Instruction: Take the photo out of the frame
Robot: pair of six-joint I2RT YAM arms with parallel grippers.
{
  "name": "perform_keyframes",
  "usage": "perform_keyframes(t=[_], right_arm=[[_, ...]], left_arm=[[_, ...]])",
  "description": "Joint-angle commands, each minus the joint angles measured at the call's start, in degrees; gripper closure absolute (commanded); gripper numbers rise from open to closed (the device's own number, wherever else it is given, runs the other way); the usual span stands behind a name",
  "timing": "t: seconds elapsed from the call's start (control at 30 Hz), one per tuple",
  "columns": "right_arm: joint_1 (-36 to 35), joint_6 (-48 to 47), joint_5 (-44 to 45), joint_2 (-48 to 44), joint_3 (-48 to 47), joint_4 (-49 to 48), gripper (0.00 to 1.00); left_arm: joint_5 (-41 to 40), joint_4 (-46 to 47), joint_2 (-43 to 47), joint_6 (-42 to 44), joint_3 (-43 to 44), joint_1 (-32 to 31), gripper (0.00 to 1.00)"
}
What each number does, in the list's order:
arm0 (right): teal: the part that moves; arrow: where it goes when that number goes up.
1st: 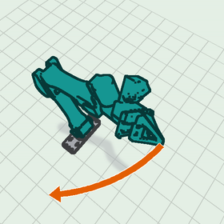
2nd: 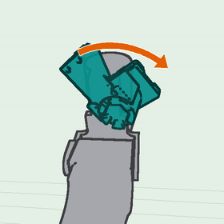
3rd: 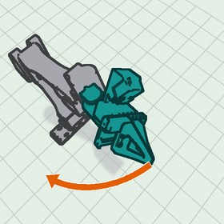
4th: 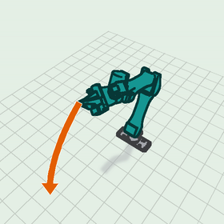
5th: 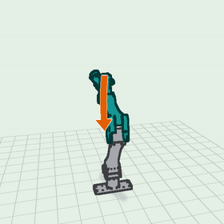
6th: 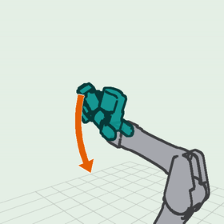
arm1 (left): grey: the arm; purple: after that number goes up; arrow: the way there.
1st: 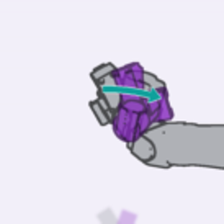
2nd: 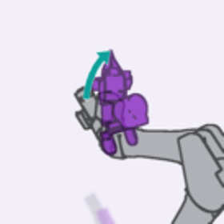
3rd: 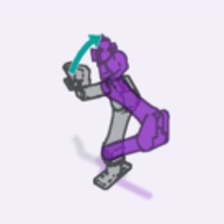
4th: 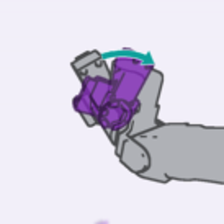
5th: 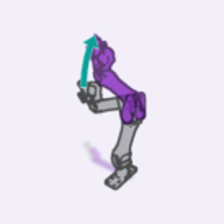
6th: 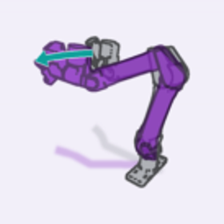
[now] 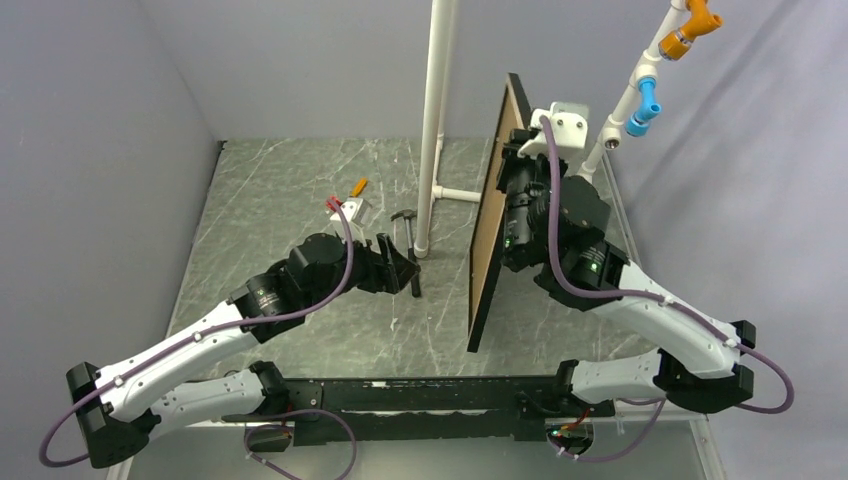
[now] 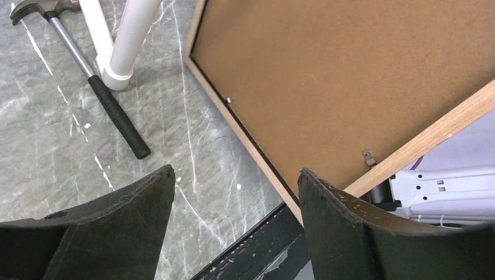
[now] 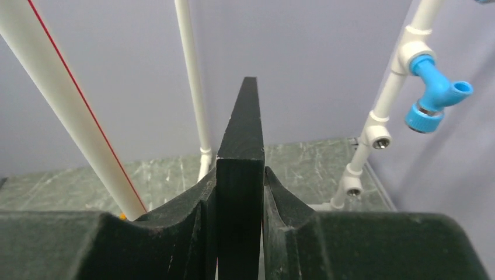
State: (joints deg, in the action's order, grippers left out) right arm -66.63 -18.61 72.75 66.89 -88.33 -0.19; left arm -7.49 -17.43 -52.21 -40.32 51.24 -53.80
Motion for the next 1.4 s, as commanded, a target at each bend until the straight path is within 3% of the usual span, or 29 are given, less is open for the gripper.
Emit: perform_keyframes(t=[0.0,0.3,0.43,0.53,0.63,0.77,0.87,1.0,1.1,1.37], right_arm=[[3.39,6.47,-5.27,2.15,-4.45,-2.03,1.0],[6.69,23.51,3.45,-7.38,9.55,-1.35,1.0],[6.69,40.95,6.98,-13.13,13.4,18.57,1.0],[6.75,61.74,7.86,-15.38,13.04,38.04,1.0],[6.74,76.31,7.62,-16.84,12.79,53.86,1.0],[6.74,85.29,6.31,-18.43,14.55,62.63,1.0],[6.75,91.43,5.55,-19.28,15.86,68.68,1.0],[6.74,96.09,4.36,-20.6,17.07,73.42,1.0],[6.75,100.69,3.09,-22.23,18.62,77.35,1.0],[6.77,108.48,-1.47,-28.13,24.24,82.81,1.0]], left_arm=[[1.61,2.55,0.09,-0.58,0.85,0.17,0.2],[5.14,1.42,-1.88,-0.53,0.93,0.17,0.19],[8.24,3.06,-4.95,-5.59,-1.86,0.19,0.17],[9.29,2.17,-7.18,-11.33,-2.87,0.23,0.17],[10.17,4.03,-7.14,-16.66,-5.21,0.36,0.14],[8.95,7.52,-4.78,-28.54,-11.55,0.62,0.01],[8.31,8.96,-2.83,-36.22,-16.83,1.3,0.01],[9.7,16.03,-1.98,-43.59,-23.18,2.19,0.01],[13.17,27.93,-4.15,-46.78,-27.65,2.9,0.01],[19.91,51.96,-17.42,-45.57,-30.42,3.16,0.02]])
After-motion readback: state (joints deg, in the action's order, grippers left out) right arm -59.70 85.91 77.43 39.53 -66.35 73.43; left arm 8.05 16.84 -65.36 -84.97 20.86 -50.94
